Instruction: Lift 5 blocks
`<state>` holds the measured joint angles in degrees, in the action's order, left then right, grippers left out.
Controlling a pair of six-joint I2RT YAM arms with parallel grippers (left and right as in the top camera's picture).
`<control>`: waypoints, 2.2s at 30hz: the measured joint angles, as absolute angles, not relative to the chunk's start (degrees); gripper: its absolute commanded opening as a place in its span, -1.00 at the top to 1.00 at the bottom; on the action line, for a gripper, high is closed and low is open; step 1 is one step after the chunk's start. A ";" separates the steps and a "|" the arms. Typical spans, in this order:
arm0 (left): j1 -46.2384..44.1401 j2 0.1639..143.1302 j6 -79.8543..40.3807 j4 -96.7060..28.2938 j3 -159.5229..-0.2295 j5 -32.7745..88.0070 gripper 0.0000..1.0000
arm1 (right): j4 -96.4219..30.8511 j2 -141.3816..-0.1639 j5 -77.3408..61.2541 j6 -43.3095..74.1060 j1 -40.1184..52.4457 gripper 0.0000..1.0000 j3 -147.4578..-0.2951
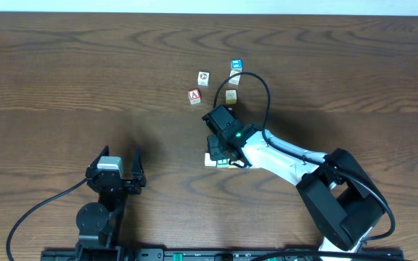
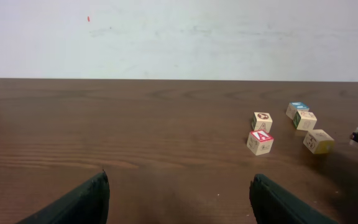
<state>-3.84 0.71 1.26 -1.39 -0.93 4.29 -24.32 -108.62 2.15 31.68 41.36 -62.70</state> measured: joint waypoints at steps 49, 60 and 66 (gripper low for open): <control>-3.84 0.71 1.26 -1.39 -0.93 4.29 -0.45 | -18.63 -108.62 2.48 29.71 42.39 0.98 -62.83; -3.84 0.71 1.28 -1.39 -0.93 4.29 -0.45 | -19.44 -108.62 2.31 29.04 44.14 0.98 -62.83; -3.84 0.71 1.28 -1.39 -0.93 4.29 -0.45 | -20.53 -108.62 2.33 29.04 44.23 0.98 -62.83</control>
